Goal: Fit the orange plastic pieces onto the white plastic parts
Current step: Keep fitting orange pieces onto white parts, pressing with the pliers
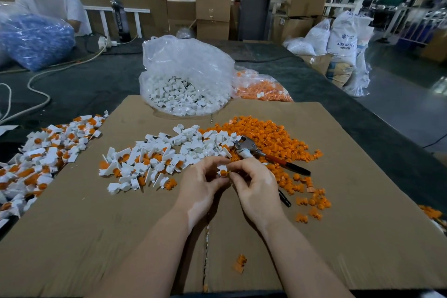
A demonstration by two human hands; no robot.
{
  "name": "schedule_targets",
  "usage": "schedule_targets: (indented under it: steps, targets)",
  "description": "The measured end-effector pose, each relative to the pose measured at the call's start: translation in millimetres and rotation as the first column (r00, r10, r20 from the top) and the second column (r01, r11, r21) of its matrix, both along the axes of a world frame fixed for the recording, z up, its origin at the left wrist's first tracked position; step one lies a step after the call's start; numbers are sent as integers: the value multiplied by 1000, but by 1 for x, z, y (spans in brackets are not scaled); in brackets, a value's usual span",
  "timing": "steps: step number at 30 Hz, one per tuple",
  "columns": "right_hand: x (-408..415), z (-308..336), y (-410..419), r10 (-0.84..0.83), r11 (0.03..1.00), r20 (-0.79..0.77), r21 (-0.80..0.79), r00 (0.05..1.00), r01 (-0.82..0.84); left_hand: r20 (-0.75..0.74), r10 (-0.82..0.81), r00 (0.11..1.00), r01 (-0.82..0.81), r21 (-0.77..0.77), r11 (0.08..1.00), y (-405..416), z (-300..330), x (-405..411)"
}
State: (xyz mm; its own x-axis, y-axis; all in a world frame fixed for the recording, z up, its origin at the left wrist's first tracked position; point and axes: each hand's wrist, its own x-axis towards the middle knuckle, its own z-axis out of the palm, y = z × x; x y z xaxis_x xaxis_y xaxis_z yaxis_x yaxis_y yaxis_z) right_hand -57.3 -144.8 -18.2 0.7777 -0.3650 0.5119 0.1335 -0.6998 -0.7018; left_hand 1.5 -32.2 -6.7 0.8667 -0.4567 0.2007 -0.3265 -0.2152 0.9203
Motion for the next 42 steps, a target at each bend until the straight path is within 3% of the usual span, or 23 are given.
schedule_targets:
  steps: [3,11,16,24,29,42]
  targets:
    - [0,1,1,19,995,5,-95,1000,-19,21,-2,1000,1,13,1000,0,0,0]
    - [-1,3,3,3,993,-33,-116,999,-6,-5,18,1000,-18,26,1000,-1,-2,-2]
    - [-2,4,6,-25,970,-26,-244,999,18,26,49,998,-51,84,995,-1,-3,-2]
    - [-2,5,1,-22,1000,-8,-21,1000,21,-70,68,995,-71,-27,997,-1,-5,0]
    - [-1,5,2,35,995,-34,-96,999,-39,-23,68,997,-67,24,997,-1,-7,2]
    - [-3,6,7,-23,964,16,-264,1000,26,72,71,995,-80,130,988,-3,-5,-2]
